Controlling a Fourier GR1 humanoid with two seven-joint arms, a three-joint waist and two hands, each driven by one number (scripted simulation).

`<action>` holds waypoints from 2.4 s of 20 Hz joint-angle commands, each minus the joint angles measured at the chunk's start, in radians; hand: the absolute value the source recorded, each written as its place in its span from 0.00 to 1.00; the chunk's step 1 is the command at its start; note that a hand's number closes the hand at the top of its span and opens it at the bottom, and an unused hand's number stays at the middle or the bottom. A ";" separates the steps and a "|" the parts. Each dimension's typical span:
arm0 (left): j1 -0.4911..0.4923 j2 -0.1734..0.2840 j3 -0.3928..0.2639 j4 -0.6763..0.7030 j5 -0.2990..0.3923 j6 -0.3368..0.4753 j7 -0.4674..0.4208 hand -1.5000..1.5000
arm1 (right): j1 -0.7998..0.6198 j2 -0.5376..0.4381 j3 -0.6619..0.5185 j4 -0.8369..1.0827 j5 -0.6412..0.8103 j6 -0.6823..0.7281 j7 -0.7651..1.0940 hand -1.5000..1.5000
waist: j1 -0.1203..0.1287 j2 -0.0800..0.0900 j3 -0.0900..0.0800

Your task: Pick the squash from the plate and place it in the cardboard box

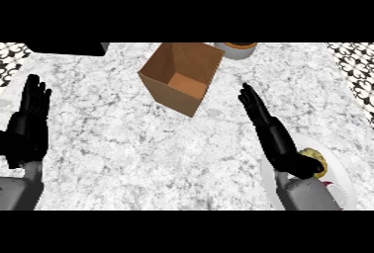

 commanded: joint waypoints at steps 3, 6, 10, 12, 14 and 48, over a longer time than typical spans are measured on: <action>0.047 0.083 -0.008 0.051 -0.070 0.006 0.044 0.50 | 0.023 -0.207 -0.030 0.024 0.082 0.056 0.092 0.00 | -0.025 0.031 0.069; 0.090 0.179 -0.047 0.128 -0.167 0.005 0.087 0.50 | 0.061 -0.392 -0.065 0.059 0.129 0.120 0.159 0.00 | -0.053 0.035 0.070; 0.110 0.175 -0.057 0.147 -0.140 -0.041 0.092 0.50 | 0.053 -0.690 0.074 0.116 0.552 0.106 0.064 0.00 | -0.056 0.035 0.066; 0.136 0.173 -0.063 0.158 -0.144 -0.062 0.094 0.50 | 0.179 -0.683 -0.079 0.167 0.339 0.116 -0.152 0.00 | -0.050 0.031 0.072; 0.074 0.159 -0.071 0.185 -0.172 -0.053 0.119 0.50 | 0.192 -0.671 -0.135 0.218 0.246 0.179 -0.318 0.00 | -0.043 0.033 0.072; 0.086 0.090 0.033 0.157 -0.277 -0.165 0.117 0.50 | -0.214 -0.573 0.152 0.307 1.059 0.658 0.136 0.00 | -0.007 0.033 0.070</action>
